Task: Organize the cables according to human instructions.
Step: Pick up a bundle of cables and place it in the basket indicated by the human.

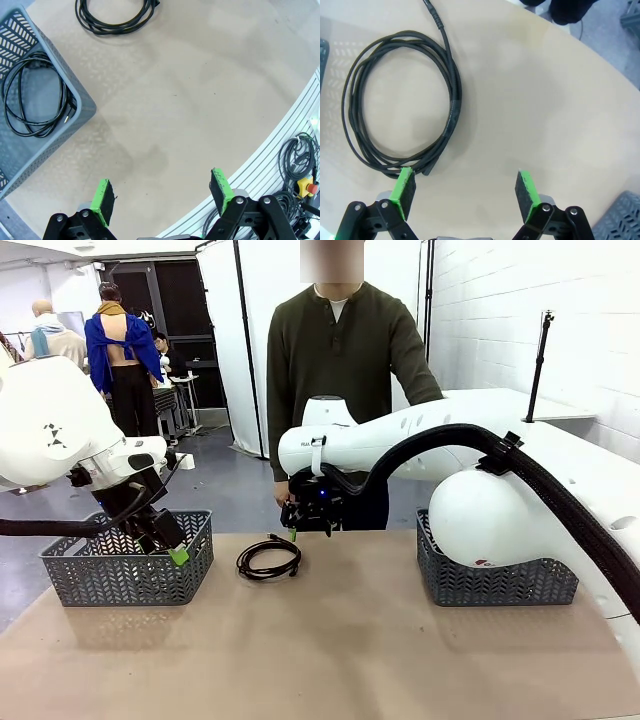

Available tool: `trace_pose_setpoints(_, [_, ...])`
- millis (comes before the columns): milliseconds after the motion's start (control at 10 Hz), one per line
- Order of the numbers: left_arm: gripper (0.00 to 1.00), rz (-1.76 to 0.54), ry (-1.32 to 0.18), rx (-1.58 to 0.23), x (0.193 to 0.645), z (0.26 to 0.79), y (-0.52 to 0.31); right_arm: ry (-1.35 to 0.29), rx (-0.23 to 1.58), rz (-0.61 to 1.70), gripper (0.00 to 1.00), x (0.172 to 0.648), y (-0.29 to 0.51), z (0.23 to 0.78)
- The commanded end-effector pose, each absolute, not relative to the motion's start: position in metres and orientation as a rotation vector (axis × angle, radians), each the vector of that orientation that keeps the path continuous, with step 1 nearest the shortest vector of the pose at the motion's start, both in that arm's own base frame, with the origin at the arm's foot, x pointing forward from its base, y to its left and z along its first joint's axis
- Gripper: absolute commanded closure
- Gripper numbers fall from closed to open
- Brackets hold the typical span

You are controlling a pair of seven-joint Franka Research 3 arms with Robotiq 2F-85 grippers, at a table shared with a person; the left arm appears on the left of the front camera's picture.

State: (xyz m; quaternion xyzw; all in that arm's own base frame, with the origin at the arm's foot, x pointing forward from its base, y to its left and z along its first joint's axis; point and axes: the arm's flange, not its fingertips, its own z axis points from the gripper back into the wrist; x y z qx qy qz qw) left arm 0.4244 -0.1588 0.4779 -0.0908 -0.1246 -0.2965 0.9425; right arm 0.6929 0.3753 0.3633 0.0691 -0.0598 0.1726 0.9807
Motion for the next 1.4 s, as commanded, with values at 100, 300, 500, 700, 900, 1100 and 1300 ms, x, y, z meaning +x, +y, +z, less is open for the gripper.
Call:
trace_pose_setpoints(100, [0.0, -0.595, -0.26, -0.183, 0.424, 0.479, -0.159, -0.12, 0.139, 0.347, 0.0, 0.693, 0.375, 0.363])
trace_pose_setpoints(300, [0.0, -0.595, -0.26, -0.183, 0.424, 0.479, -0.159, -0.102, 0.135, 0.261, 0.0, 0.702, 0.387, 0.352])
trace_pose_setpoints(500, [0.0, -0.595, -0.26, -0.183, 0.424, 0.479, -0.159, -0.107, 0.114, 0.205, 0.0, 0.702, 0.392, 0.348])
trace_pose_setpoints(700, [0.0, -0.595, -0.26, -0.183, 0.424, 0.479, -0.159, -0.139, 0.085, 0.116, 0.0, 0.702, 0.397, 0.346])
trace_pose_setpoints(900, [0.0, -0.595, -0.26, -0.183, 0.424, 0.479, -0.159, -0.157, 0.059, 0.064, 0.0, 0.703, 0.4, 0.346])
trace_pose_setpoints(1100, [0.0, -0.595, -0.26, -0.183, 0.424, 0.479, -0.159, -0.169, 0.027, 0.05, 0.0, 0.702, 0.403, 0.345])
trace_pose_setpoints(1300, [0.0, -0.595, -0.26, -0.183, 0.424, 0.479, -0.159, -0.166, 0.037, 0.044, 0.0, 0.702, 0.405, 0.34])
